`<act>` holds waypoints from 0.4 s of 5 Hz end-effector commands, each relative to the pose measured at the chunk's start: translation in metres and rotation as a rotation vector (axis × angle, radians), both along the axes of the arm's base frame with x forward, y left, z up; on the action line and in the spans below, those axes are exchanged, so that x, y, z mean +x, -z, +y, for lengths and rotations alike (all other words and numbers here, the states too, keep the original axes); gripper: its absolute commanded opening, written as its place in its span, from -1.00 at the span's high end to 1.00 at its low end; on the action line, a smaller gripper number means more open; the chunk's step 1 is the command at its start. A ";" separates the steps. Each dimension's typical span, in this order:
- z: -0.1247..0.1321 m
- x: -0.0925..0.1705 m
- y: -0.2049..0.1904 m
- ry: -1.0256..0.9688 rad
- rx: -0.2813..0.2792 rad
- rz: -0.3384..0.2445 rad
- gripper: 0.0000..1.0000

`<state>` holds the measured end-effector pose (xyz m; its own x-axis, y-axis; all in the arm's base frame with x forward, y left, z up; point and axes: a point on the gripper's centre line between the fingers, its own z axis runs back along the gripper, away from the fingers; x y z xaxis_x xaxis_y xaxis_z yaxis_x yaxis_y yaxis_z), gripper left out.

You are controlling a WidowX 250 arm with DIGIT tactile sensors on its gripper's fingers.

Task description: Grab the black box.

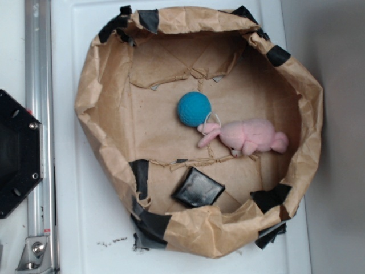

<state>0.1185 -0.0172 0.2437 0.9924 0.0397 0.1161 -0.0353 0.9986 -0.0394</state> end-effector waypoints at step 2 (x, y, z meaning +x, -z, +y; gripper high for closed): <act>0.022 0.050 0.009 0.072 0.013 -0.087 -1.00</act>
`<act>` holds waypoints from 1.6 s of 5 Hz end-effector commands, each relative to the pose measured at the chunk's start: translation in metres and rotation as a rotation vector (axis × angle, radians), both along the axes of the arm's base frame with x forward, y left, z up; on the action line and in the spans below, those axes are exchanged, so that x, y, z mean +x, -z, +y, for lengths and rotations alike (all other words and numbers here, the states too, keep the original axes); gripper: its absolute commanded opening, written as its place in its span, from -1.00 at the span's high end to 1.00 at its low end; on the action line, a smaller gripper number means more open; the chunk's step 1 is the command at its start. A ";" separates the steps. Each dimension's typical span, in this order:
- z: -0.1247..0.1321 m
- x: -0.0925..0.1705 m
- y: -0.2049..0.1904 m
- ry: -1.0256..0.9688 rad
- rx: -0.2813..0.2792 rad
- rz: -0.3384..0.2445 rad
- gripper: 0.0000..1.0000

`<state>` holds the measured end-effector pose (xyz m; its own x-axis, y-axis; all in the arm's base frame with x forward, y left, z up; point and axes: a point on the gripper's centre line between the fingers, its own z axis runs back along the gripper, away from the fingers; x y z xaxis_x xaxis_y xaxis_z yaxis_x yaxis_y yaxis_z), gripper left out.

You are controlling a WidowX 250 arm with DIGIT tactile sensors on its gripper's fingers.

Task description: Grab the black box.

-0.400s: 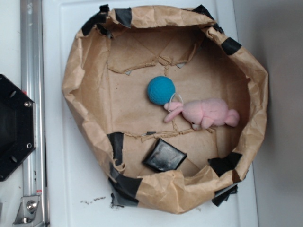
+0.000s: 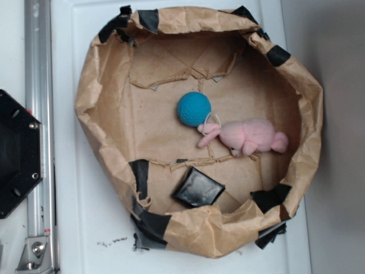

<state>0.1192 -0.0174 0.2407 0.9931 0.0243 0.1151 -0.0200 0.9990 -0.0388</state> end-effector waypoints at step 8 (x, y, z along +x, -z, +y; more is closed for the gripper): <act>0.016 0.151 0.146 0.368 0.003 0.002 -1.00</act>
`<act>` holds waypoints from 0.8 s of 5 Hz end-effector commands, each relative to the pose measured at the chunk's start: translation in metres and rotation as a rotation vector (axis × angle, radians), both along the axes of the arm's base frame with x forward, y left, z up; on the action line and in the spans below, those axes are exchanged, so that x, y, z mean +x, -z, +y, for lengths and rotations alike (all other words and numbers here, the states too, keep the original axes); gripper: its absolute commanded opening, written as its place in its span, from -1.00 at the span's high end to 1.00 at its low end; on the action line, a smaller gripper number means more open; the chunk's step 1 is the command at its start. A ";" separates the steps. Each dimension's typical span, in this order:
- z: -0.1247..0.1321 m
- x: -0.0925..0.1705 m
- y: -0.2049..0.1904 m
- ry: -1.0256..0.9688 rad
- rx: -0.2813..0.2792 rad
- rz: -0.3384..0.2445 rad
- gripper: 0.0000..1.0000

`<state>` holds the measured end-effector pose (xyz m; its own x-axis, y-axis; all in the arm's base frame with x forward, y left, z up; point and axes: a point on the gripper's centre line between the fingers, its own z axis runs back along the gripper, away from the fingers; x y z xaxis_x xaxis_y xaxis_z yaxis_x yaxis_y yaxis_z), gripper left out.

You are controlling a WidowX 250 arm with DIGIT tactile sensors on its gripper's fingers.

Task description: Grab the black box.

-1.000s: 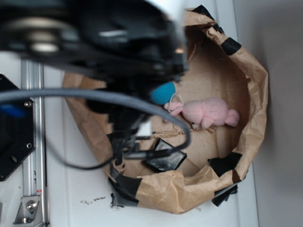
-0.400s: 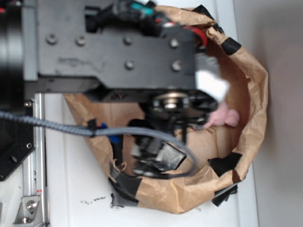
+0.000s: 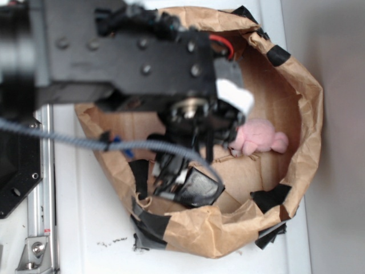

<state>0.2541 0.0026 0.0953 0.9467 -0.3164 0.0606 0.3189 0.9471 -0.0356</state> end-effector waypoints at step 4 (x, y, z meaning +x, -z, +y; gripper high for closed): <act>-0.079 0.002 0.028 0.175 -0.054 -0.006 -1.00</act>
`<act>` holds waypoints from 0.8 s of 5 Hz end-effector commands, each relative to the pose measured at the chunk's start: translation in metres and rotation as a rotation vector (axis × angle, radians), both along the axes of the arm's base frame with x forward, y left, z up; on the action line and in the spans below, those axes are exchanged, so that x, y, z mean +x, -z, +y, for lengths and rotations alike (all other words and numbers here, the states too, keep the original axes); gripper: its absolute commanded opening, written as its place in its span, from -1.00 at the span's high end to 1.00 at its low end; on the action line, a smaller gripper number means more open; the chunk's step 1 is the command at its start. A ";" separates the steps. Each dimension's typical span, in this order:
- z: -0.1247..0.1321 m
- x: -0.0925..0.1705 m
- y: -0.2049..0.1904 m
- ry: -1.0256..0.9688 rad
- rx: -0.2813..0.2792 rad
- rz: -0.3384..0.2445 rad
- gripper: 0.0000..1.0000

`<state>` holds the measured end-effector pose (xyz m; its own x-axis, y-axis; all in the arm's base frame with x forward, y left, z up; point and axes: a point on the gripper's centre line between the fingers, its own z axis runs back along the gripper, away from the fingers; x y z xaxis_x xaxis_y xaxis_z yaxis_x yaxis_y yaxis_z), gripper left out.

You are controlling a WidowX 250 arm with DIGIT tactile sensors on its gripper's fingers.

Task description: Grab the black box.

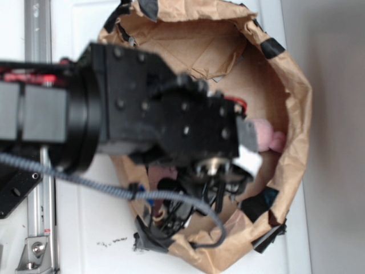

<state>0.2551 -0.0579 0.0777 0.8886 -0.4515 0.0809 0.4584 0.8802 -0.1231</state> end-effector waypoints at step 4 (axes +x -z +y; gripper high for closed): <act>-0.043 -0.017 0.056 0.257 -0.227 -0.008 -1.00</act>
<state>0.2524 -0.0855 0.0232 0.7929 -0.5709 0.2131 0.6092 0.7337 -0.3010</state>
